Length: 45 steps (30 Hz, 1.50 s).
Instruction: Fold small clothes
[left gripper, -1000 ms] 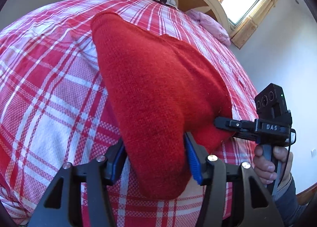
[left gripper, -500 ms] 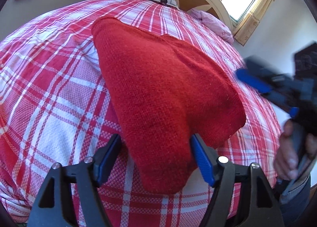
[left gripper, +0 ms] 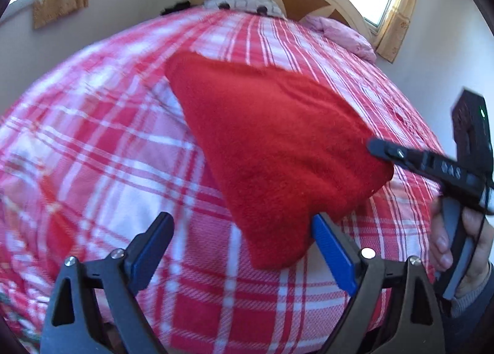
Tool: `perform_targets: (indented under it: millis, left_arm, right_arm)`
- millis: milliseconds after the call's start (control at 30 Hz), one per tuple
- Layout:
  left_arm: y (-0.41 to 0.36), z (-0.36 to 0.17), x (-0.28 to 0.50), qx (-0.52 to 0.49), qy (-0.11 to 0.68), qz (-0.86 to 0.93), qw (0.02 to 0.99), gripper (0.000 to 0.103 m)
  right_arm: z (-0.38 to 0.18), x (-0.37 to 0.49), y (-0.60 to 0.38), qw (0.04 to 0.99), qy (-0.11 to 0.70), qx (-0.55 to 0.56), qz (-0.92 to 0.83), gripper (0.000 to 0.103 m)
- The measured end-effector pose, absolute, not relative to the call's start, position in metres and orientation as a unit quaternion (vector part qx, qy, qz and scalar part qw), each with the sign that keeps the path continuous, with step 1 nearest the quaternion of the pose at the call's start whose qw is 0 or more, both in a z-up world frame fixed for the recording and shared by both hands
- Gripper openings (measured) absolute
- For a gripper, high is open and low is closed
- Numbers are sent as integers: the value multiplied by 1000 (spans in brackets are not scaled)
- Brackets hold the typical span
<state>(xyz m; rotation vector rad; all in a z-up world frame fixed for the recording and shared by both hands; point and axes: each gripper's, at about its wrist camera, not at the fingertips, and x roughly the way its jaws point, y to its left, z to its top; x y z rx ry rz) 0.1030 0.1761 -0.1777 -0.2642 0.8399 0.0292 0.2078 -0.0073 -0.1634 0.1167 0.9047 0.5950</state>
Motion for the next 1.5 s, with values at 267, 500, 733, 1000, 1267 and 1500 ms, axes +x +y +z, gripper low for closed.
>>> perform_targets:
  millis: [267, 500, 733, 1000, 1267, 1500]
  left_arm:
    - [170, -121, 69, -82, 320, 42, 943, 94]
    - [158, -82, 51, -41, 255, 46, 965, 99]
    - [156, -61, 41, -40, 225, 44, 972, 102]
    - [154, -51, 35, -39, 214, 43, 975, 103]
    - [150, -51, 32, -39, 213, 42, 975, 103]
    - [149, -50, 32, -39, 212, 42, 976, 103]
  right_arm:
    - [-111, 138, -8, 910, 332, -30, 245, 56]
    - [-59, 97, -6, 933, 257, -51, 248, 59]
    - [-33, 68, -8, 943, 218, -69, 241, 64]
    - [-22, 52, -9, 947, 199, -71, 241, 65]
    - [-22, 48, -11, 948, 195, -69, 240, 65]
    - [-21, 46, -14, 949, 194, -65, 241, 65]
